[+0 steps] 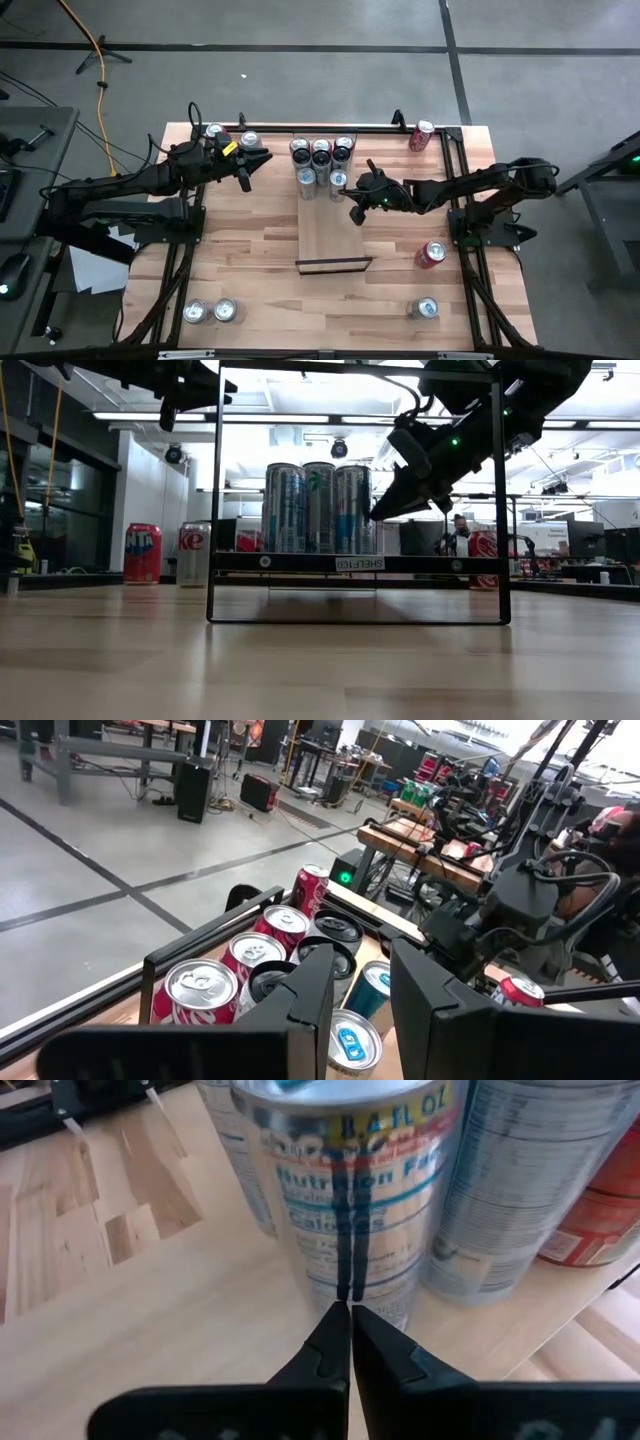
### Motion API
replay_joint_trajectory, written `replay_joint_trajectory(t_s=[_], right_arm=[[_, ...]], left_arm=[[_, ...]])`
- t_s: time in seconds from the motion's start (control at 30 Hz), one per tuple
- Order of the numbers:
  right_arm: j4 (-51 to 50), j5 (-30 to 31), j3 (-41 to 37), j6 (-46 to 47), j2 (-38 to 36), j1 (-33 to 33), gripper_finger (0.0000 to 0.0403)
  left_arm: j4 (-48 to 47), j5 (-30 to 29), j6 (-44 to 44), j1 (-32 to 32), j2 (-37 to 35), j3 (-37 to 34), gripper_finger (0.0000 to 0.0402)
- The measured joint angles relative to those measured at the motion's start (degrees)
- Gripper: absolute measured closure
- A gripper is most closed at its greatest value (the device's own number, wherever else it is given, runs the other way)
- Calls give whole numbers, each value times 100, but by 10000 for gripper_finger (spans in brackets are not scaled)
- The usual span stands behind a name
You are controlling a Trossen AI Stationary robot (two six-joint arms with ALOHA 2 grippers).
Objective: Place canned beverage on shelf
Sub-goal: Put the blue soda can on the shelf aligned with the other blue soda can
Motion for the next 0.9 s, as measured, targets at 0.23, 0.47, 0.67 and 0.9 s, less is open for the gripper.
replay_joint_trajectory(t_s=[0.23, 0.47, 0.67, 0.9], right_arm=[[66, 22, 7, -329, 97, 9, 403], [6, 675, 7, -63, 111, -70, 403], [117, 473, 7, 12, 111, -70, 403], [286, 208, 4, 0, 115, 5, 403]], left_arm=[[-4, -3, 93, 2, 0, 0, 349], [-4, -1, 48, 0, 0, 0, 349], [-6, -1, 45, 0, 0, 0, 349], [-7, -1, 91, 0, 0, 0, 349]])
